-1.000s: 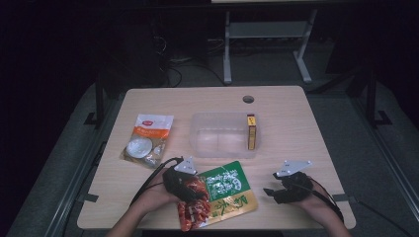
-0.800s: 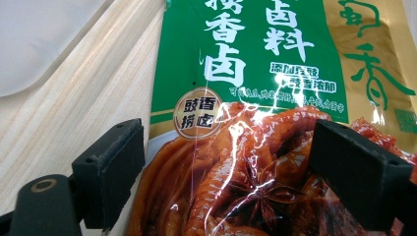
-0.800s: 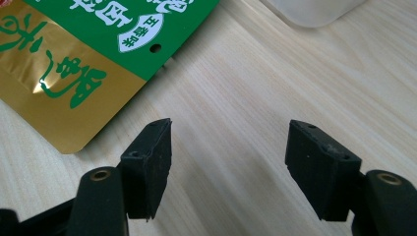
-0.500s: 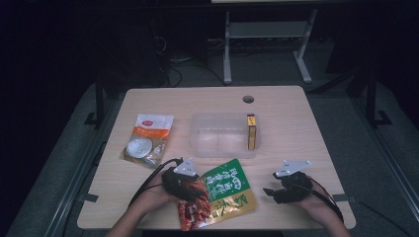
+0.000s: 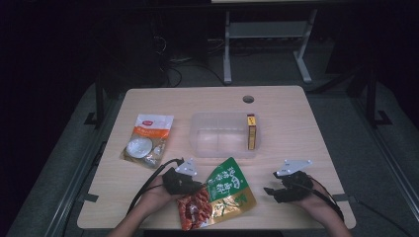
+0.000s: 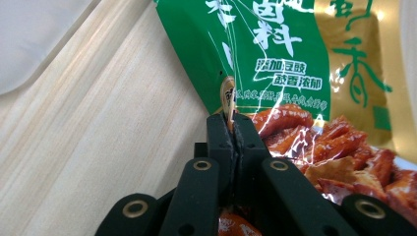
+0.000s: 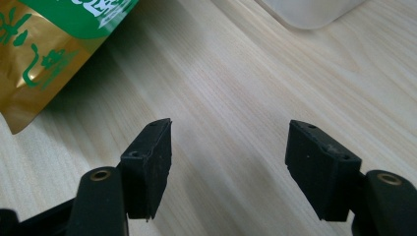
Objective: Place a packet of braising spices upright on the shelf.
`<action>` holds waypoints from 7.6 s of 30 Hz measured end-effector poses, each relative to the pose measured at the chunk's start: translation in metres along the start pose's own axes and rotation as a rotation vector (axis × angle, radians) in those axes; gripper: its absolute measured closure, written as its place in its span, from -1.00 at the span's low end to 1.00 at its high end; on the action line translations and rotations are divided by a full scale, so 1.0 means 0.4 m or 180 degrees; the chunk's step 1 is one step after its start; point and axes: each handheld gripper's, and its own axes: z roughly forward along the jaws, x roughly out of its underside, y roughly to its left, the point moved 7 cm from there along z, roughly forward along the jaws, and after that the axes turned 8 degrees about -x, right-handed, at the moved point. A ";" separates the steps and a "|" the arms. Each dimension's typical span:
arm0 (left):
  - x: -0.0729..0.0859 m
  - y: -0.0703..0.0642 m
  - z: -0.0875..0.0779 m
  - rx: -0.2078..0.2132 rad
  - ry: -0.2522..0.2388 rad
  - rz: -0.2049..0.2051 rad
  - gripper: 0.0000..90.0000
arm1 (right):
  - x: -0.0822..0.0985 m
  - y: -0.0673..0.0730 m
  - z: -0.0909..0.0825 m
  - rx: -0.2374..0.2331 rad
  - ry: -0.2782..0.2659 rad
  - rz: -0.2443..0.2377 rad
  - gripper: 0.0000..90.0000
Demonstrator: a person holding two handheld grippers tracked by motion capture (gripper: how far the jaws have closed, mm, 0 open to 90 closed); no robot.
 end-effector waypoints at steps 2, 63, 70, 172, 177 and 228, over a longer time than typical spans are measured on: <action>-0.002 0.005 -0.008 0.0067 -0.0037 -0.0085 0.99 | -0.001 0.001 0.000 -0.0019 -0.0011 0.0011 -0.25; -0.031 0.100 -0.242 -0.0429 -0.1041 -0.0622 0.99 | -0.259 0.197 0.141 -0.1608 -0.0754 0.0084 0.32; -0.044 0.090 -0.240 -0.0379 -0.1137 -0.0664 0.99 | -0.278 0.186 0.141 -0.1705 -0.0935 0.0257 0.64; 0.080 0.070 -0.153 -0.0278 -0.0582 -0.0596 -0.51 | -0.500 -0.103 -0.151 -0.0126 -0.1140 -0.0582 1.00; 0.083 0.071 -0.151 -0.0292 -0.0556 -0.0557 -0.55 | -0.487 -0.116 -0.131 -0.0084 -0.1093 -0.0503 1.00; 0.092 0.056 -0.122 -0.0254 -0.0353 -0.0416 -0.62 | -0.428 -0.140 -0.042 -0.0322 -0.0920 -0.0297 0.55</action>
